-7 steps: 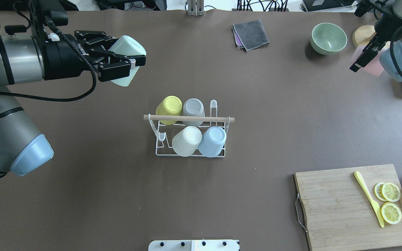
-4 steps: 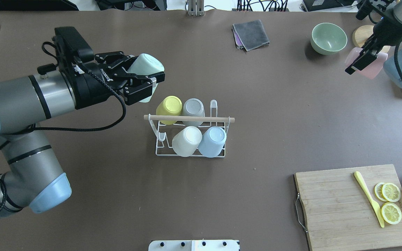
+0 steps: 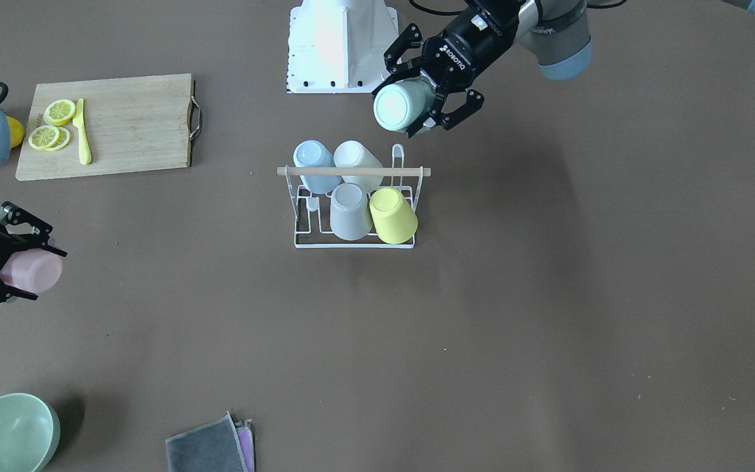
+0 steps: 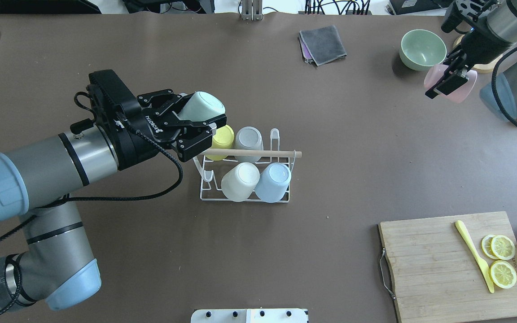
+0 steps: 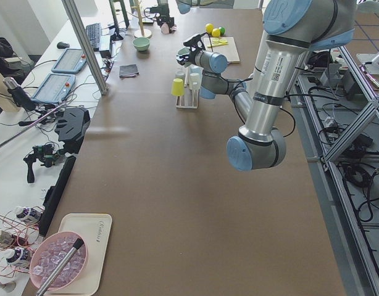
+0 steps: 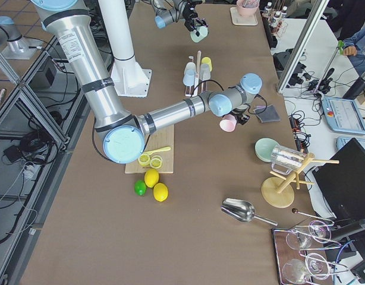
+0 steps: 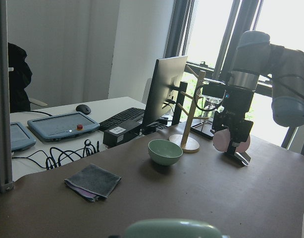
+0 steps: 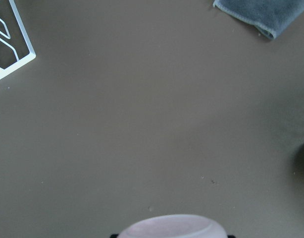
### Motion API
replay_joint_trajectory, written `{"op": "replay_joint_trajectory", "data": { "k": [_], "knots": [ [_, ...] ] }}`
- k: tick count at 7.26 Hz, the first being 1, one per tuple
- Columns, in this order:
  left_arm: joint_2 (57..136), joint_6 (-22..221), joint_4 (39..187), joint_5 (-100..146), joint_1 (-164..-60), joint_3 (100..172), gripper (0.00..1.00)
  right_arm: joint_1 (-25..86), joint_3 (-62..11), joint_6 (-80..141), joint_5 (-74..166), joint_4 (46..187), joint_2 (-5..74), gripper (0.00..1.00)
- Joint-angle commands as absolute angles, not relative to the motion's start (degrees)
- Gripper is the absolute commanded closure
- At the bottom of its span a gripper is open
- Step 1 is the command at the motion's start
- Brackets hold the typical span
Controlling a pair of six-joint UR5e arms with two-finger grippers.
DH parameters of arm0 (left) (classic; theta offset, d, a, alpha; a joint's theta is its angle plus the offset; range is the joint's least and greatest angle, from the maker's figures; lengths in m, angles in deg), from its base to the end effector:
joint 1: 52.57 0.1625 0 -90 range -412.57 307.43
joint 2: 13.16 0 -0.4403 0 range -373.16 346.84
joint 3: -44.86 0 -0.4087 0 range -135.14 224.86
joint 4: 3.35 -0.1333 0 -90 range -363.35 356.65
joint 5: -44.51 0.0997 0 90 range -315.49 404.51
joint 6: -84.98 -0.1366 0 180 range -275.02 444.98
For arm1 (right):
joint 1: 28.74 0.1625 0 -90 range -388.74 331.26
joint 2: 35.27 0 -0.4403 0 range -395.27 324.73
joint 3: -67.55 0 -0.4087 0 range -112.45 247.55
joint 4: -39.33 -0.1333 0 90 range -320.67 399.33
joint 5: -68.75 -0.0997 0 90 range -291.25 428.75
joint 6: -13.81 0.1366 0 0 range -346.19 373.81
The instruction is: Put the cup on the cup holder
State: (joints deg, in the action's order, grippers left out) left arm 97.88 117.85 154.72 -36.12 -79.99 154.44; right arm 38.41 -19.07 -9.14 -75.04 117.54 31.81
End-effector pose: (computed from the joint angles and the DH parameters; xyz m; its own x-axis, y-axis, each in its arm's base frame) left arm 0.4290 -0.3978 0.1697 0.3422 0.7560 -0.5579 0.5598 0.3128 0.7673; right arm -0.2442 -0.6391 0.4484 0.2219 -0.8742 0.4319 0.4542 0.4846 0.7475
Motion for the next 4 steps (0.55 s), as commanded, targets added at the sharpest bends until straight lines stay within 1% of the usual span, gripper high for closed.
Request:
{"op": "replay_joint_trajectory", "data": {
  "k": [1,3,4],
  "knots": [
    [96.5,114.4,157.6,-30.8,-76.2,153.8,1.0,38.5,-17.1,-5.5,-75.1,105.2,32.7,1.0],
    [95.0,114.3,162.1,-26.9,-73.0,151.6,1.0,38.5,-16.9,5.0,-75.1,94.2,32.9,1.0],
    [95.1,114.2,162.1,-26.2,-71.6,151.0,1.0,38.5,-16.8,9.4,-75.0,88.7,33.0,1.0]
  ]
}}
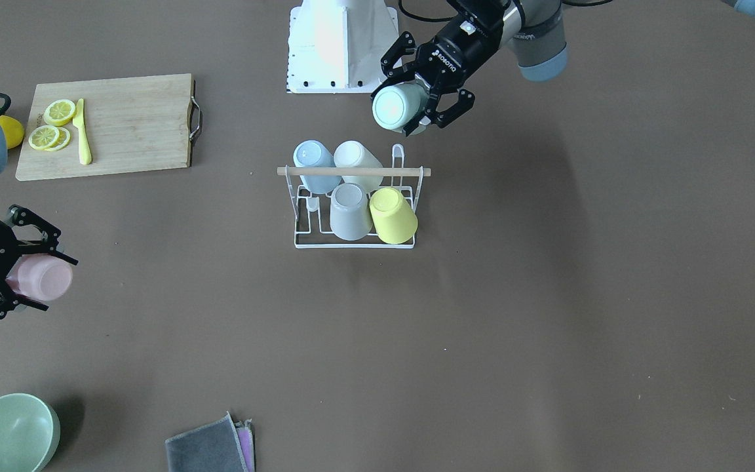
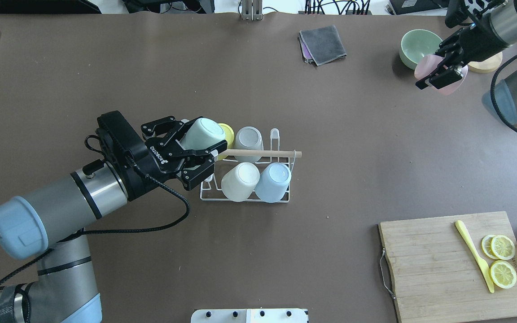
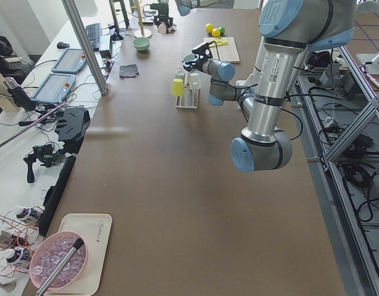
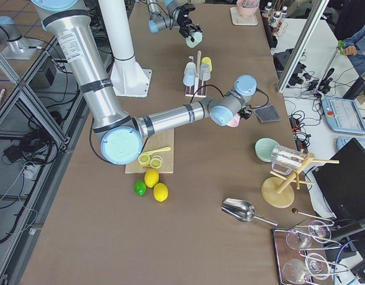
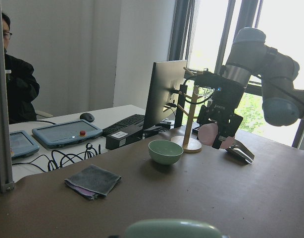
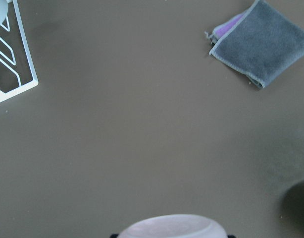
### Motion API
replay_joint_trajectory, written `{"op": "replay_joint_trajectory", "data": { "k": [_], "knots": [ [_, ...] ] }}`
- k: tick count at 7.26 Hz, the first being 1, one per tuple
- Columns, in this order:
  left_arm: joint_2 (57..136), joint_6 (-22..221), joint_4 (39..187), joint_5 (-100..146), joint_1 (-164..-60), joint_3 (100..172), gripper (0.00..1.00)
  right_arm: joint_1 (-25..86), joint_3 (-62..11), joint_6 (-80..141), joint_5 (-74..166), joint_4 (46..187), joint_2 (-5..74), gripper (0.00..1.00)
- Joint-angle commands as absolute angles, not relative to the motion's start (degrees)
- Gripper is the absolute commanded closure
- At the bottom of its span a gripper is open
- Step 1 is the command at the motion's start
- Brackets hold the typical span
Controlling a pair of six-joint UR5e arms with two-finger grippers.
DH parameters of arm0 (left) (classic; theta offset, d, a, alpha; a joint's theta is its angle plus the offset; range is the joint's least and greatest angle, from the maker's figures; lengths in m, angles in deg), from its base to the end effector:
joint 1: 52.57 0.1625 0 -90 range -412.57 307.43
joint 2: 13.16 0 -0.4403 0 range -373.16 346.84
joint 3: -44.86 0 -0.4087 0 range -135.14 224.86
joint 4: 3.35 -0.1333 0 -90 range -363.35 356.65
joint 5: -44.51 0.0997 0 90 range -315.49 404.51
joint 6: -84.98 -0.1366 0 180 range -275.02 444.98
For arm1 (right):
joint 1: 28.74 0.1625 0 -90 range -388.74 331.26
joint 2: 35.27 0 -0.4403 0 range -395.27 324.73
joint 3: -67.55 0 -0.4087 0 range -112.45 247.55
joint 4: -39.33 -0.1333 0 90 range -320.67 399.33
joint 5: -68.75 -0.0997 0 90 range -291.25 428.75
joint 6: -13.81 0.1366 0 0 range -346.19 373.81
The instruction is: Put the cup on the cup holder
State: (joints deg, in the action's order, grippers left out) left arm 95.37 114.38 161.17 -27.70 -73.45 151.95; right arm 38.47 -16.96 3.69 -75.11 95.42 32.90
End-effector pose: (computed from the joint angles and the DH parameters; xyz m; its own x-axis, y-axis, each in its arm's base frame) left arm 0.4608 -0.3631 0.2036 0.3712 0.7463 -0.5525 0.5784 0.2796 0.7663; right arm -0.2428 -0.6373 0.4311 0.2550 -0.8920 0.3733 0.2971 0.4396 0.8476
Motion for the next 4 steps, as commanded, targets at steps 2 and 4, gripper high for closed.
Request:
{"op": "replay_joint_trajectory", "data": {
  "k": [2,4],
  "knots": [
    [95.1,113.1,162.2,-24.4,-69.8,149.9,1.0,38.4,-16.9,16.4,-75.0,80.3,32.8,1.0],
    [96.2,110.6,163.6,-23.3,-69.1,147.6,1.0,38.1,-16.7,28.5,-74.3,69.4,32.2,1.0]
  ]
}}
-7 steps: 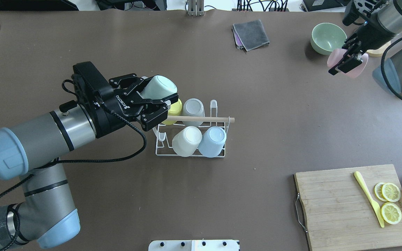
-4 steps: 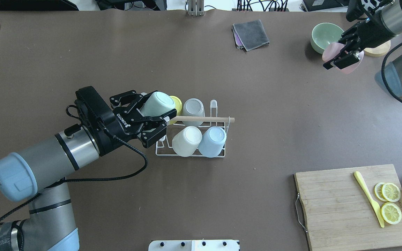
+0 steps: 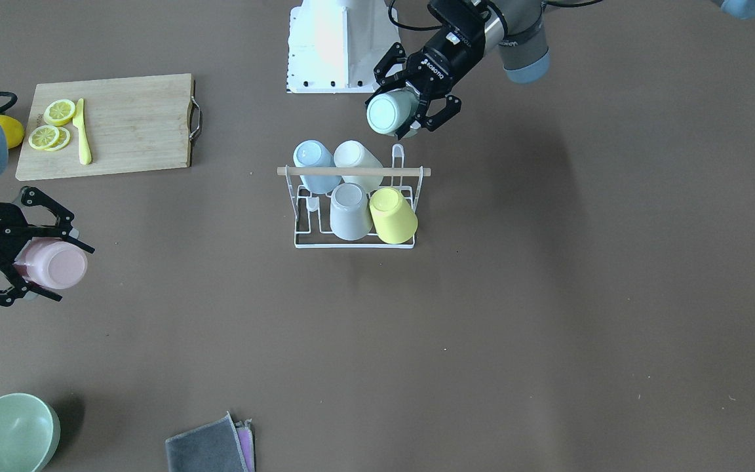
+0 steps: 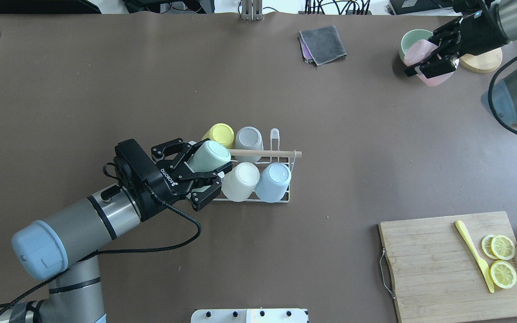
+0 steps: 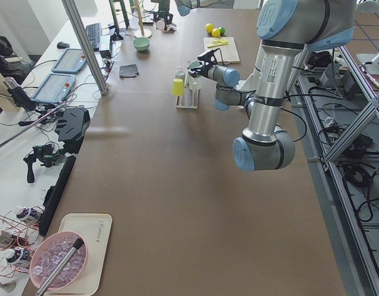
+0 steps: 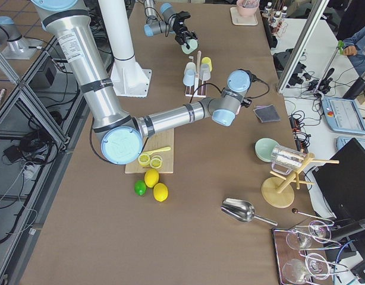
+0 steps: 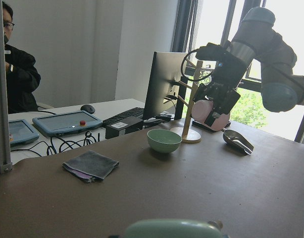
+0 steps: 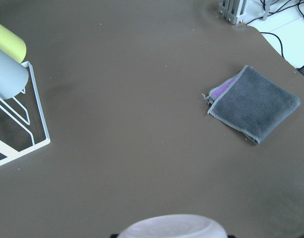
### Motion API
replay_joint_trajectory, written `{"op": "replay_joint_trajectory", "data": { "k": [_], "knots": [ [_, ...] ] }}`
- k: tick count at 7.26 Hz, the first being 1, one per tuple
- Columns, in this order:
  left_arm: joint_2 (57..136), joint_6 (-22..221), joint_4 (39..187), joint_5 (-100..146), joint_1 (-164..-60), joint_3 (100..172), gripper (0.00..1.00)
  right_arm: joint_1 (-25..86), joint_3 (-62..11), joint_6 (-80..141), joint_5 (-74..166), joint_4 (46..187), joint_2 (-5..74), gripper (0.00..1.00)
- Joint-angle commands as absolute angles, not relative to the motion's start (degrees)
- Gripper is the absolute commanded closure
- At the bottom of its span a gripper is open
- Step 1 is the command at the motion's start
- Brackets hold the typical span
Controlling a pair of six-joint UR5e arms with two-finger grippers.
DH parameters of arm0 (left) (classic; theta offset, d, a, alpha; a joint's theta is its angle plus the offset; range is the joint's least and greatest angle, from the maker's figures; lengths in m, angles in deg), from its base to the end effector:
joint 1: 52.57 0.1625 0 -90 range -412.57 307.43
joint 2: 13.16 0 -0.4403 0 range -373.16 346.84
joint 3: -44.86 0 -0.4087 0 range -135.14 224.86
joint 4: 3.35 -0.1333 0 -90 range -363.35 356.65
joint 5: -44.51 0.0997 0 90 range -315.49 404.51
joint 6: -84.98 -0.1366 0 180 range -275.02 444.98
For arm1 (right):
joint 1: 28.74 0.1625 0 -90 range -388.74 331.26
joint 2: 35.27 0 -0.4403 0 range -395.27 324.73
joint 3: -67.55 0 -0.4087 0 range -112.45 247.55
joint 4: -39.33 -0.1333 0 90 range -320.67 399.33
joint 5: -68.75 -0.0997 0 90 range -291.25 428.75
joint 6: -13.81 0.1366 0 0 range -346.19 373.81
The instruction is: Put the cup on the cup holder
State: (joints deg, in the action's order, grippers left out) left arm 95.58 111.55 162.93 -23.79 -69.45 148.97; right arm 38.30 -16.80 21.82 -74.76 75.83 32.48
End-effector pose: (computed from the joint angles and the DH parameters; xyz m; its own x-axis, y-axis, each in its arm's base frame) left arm 0.4940 -0.3420 0.2220 0.4000 0.7470 -0.5310 0.5507 0.2672 0.7908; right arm -0.2392 -0.6249 0.3872 0.2687 -0.8753 0.4020 0.0963 0.4397 0.8930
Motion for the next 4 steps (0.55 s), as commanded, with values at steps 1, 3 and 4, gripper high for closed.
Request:
{"op": "replay_joint_trajectory", "data": {
  "k": [1,3,4],
  "knots": [
    [96.3,110.6,163.8,-23.2,-69.1,147.4,1.0,37.6,-16.6,30.9,-73.5,66.0,32.1,1.0],
    [96.2,110.4,166.8,-20.9,-69.1,146.6,1.0,31.2,-16.6,44.1,-63.9,53.3,31.9,1.0],
    [96.3,109.5,167.0,-20.8,-69.2,146.6,1.0,26.8,-16.4,49.0,-58.2,47.6,31.9,1.0]
  ]
}}
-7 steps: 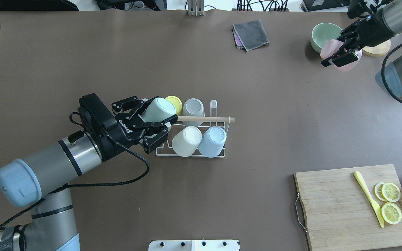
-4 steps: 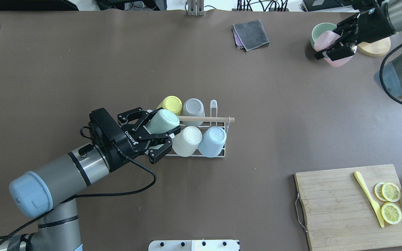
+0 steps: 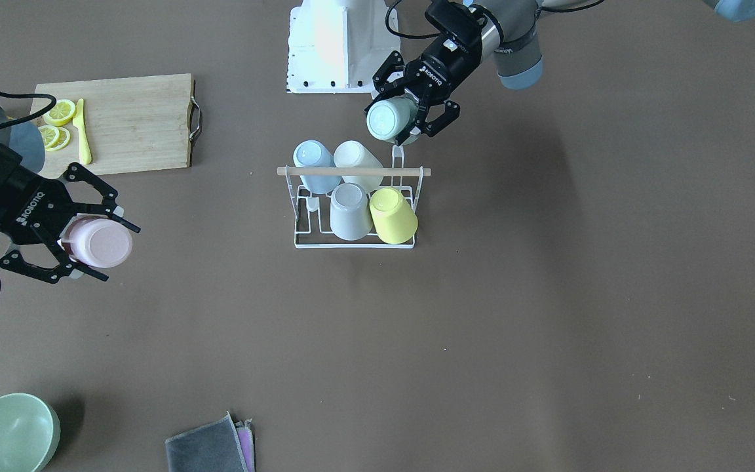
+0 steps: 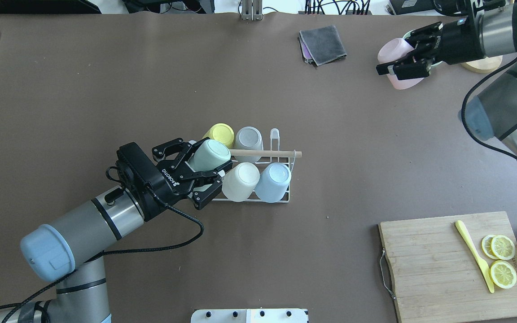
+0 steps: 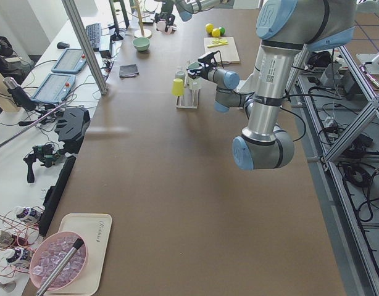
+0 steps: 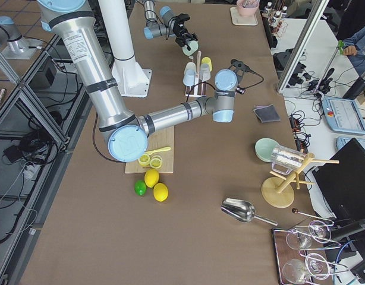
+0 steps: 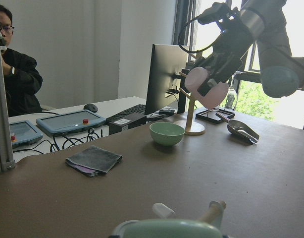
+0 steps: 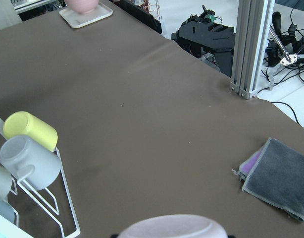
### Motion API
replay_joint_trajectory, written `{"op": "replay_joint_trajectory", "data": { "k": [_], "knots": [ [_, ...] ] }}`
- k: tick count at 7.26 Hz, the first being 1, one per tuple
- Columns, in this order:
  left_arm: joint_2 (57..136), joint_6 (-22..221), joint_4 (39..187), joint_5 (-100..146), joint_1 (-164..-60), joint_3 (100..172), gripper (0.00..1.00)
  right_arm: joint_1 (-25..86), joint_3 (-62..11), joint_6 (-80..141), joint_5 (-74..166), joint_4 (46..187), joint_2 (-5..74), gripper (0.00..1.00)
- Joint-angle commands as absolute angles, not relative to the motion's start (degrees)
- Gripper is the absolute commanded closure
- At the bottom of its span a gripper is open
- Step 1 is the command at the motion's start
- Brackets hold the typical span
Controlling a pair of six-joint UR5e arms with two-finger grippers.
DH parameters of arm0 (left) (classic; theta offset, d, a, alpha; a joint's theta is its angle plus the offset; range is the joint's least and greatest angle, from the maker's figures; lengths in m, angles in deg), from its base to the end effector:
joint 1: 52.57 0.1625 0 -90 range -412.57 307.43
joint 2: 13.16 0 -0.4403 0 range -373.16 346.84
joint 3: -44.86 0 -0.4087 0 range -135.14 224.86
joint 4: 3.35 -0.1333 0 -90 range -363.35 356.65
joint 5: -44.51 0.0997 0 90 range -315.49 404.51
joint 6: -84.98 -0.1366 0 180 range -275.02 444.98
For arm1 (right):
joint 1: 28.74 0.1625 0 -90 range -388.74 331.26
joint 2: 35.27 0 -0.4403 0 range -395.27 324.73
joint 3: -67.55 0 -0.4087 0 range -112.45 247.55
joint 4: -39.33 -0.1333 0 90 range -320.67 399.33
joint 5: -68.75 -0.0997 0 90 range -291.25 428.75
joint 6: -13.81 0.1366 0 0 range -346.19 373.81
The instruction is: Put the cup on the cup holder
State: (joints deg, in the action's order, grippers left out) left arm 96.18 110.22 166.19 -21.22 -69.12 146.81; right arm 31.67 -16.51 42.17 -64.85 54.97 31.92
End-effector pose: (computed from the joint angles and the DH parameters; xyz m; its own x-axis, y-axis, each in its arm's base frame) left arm 0.4982 -0.3457 0.2282 0.4226 0.7346 -0.5307 0.5761 0.2343 0.7831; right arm -0.2912 -0.5920 0.3480 0.2495 -0.8511 0.4619 -0.1467 0.4382 0.8868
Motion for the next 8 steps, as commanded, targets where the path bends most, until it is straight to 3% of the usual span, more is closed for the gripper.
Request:
{"op": "replay_joint_trajectory", "data": {
  "k": [1,4,8],
  "knots": [
    [96.6,106.5,168.8,-20.8,-69.1,145.8,1.0,23.7,-16.3,53.1,-53.5,42.8,31.4,1.0],
    [97.1,106.3,170.3,-19.3,-69.0,144.0,1.0,17.1,-16.4,63.5,-42.8,31.6,29.6,1.0],
    [98.4,106.0,172.3,-19.1,-68.9,141.1,1.0,16.4,-13.6,58.8,-40.2,27.0,24.1,1.0]
  ]
}}
